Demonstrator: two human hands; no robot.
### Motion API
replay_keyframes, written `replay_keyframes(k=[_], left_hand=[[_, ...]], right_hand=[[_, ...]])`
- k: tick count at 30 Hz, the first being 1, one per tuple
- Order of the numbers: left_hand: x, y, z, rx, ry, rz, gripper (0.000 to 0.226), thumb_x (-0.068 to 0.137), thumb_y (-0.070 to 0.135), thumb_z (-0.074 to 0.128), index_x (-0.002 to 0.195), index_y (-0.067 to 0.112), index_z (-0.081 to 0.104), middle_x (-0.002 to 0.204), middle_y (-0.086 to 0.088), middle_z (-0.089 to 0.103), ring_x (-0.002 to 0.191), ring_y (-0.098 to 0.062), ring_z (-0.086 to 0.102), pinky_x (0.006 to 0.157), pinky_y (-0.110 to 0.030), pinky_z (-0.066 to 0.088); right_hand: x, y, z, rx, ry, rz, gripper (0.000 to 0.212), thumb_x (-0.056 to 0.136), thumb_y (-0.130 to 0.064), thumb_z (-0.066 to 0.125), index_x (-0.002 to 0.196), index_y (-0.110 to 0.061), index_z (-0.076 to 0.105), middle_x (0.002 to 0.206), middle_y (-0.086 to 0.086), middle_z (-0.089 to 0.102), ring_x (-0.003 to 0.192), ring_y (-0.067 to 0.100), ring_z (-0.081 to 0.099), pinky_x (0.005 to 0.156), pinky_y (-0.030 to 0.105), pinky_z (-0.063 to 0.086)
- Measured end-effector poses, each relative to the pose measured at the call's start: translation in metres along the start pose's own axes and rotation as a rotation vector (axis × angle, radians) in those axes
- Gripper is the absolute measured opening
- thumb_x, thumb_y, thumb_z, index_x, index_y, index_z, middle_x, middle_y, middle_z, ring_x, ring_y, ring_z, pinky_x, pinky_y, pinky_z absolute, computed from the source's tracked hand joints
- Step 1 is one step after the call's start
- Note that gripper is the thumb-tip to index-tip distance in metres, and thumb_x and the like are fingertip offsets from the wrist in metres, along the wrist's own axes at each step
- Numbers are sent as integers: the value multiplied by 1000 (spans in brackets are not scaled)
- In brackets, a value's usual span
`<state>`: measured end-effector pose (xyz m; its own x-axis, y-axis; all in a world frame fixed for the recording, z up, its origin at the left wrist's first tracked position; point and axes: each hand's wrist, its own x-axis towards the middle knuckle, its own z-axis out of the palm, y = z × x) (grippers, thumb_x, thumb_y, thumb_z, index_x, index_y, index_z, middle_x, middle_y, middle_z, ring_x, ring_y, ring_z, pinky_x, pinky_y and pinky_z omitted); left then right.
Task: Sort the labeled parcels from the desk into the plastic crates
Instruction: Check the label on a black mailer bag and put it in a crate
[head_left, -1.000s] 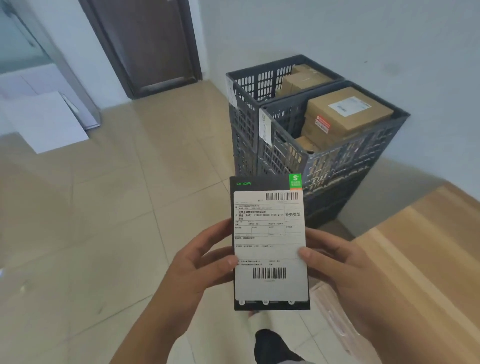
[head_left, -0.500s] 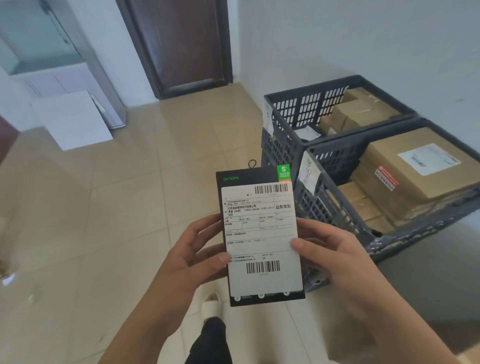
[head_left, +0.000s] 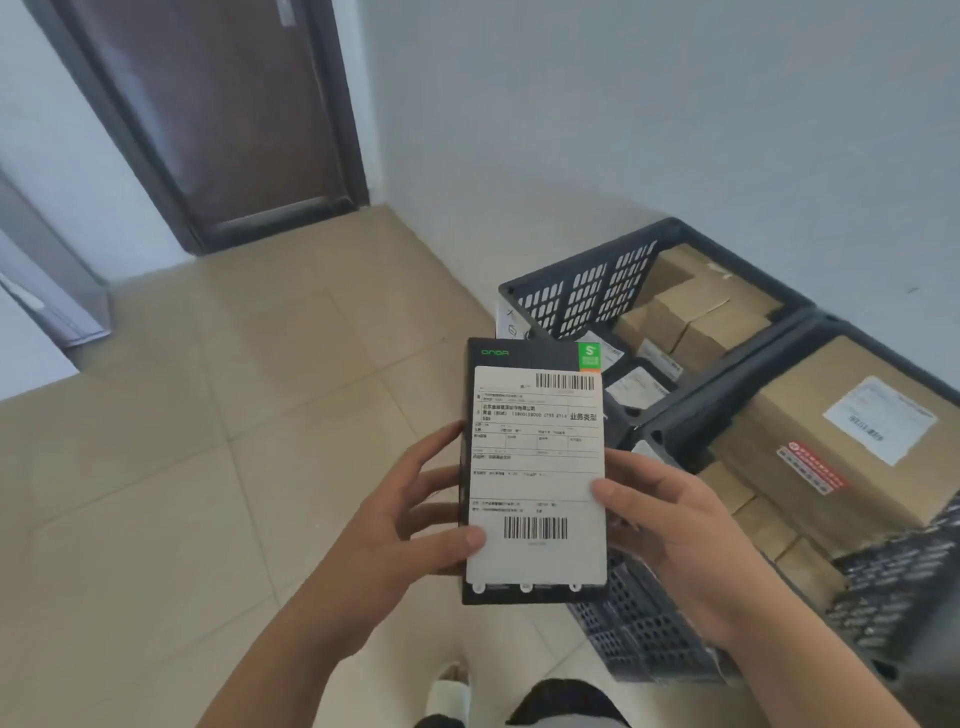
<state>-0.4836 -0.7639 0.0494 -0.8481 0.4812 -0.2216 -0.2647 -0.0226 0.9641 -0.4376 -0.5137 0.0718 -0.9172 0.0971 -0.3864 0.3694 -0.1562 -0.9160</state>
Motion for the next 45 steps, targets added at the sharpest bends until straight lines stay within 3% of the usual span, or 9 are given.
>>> replay_keyframes(k=[7, 15, 19, 24, 32, 37, 41, 43, 45], left_hand=[[114, 23, -22, 63, -172, -77, 85, 66, 30, 83, 140, 56, 51, 133, 6, 68, 114, -29, 71, 79, -41, 62], [264, 52, -40, 171, -151, -164, 82, 71, 13, 77, 140, 49, 53, 126, 6, 72, 106, -28, 74, 71, -35, 61], [342, 71, -44, 314, -225, -228, 85, 72, 15, 79, 144, 51, 50, 131, 6, 70, 110, -29, 72, 77, -42, 62], [415, 94, -51, 429, -369, -278, 84, 73, 15, 80, 138, 59, 52, 135, 8, 68, 115, -26, 69, 88, -46, 61], [510, 109, -58, 495, -606, -341, 84, 79, 8, 76, 144, 55, 49, 142, 8, 62, 124, -25, 64, 97, -53, 57], [582, 105, -46, 494, -692, -337, 65, 79, 24, 78, 136, 50, 60, 131, 8, 69, 116, -21, 69, 94, -40, 59], [637, 88, -46, 388, -501, -351, 36, 96, 11, 70, 116, 41, 74, 116, 1, 75, 111, -27, 71, 94, -45, 60], [664, 80, -46, 427, -506, -353, 31, 97, 20, 70, 109, 48, 74, 124, -1, 71, 113, -22, 69, 93, -40, 59], [687, 74, -43, 479, -558, -372, 29, 98, 25, 69, 119, 46, 68, 130, 2, 65, 116, -15, 65, 90, -32, 57]], right_hand=[[72, -19, -11, 116, 191, 69, 29, 97, -14, 59, 124, -12, 70, 114, 3, 79, 101, 22, 77, 86, 38, 56], [209, -44, -42, 231, 220, 137, 26, 102, -14, 58, 125, -16, 68, 113, 3, 79, 102, 22, 77, 88, 38, 58], [278, -71, -75, 234, 296, 110, 27, 101, -19, 61, 127, -26, 63, 107, -6, 80, 96, 13, 77, 77, 28, 61], [339, -107, -114, 101, 330, 58, 44, 96, -24, 69, 137, -35, 57, 127, -5, 70, 116, 20, 68, 104, 48, 55], [380, -149, -154, -159, 296, 74, 33, 91, -17, 72, 120, -34, 70, 107, -14, 76, 97, 9, 74, 78, 25, 57], [376, -153, -164, -111, 551, 148, 23, 94, -15, 68, 109, -32, 73, 99, -10, 79, 88, 13, 76, 71, 24, 55], [365, -156, -158, -120, 858, 197, 25, 91, -19, 73, 111, -34, 73, 99, -7, 79, 95, 23, 74, 93, 54, 53], [364, -152, -144, -106, 1004, 233, 29, 90, -19, 77, 114, -34, 72, 101, -2, 78, 97, 27, 73, 94, 59, 55], [371, -148, -128, -122, 1104, 290, 31, 91, -19, 76, 118, -30, 70, 106, 2, 75, 95, 26, 72, 88, 57, 59]])
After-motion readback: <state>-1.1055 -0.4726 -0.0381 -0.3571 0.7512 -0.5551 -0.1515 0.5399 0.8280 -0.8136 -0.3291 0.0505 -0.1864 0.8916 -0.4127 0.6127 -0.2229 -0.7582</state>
